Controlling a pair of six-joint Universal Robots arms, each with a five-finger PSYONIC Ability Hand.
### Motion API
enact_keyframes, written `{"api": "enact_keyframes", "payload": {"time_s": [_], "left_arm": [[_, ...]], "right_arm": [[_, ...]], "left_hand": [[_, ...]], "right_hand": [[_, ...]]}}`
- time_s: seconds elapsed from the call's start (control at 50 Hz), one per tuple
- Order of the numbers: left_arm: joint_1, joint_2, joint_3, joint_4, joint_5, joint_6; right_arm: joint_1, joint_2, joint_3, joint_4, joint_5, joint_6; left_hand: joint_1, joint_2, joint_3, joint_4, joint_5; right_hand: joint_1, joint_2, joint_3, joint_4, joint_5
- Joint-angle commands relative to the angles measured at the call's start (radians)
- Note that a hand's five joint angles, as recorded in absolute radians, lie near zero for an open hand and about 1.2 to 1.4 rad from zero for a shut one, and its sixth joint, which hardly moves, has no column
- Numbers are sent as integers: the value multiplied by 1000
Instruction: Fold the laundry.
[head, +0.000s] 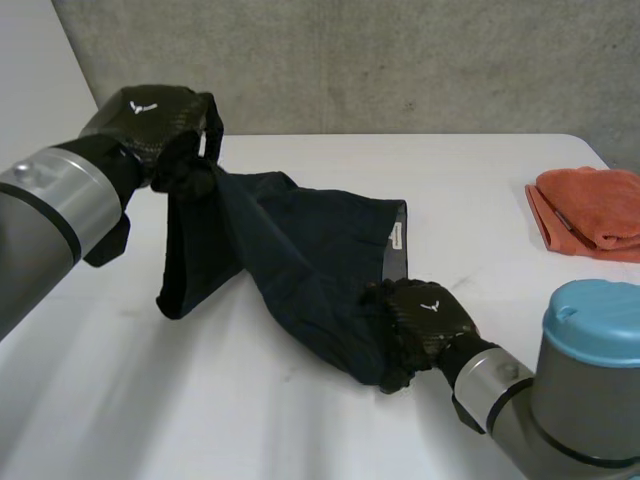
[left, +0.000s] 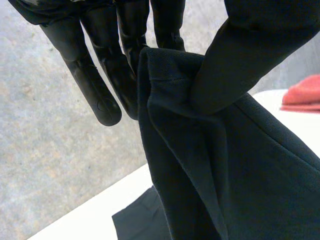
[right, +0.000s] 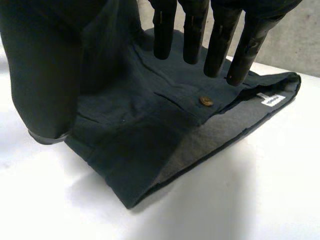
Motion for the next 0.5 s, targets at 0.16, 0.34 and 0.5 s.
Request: {"api": "enact_keyframes", "payload": {"time_s": [0.16, 0.34, 0.5], "left_arm": [[-12, -10, 58, 7, -4, -33], [-9, -7, 78, 12, -3, -91], [-9, -11, 78, 13, -4, -91]], "right_arm": [[48, 125, -56, -85, 51, 154], [94, 231, -122, -105, 94, 162], [123, 209, -108, -100, 127, 177]], "left_hand": [[278, 200, 204, 198, 244], [278, 200, 204, 198, 244], [278, 200, 204, 198, 244]], "right_hand": [[116, 52, 79, 79, 62], [142, 79, 105, 106, 88], [134, 70, 96, 97, 80]]}}
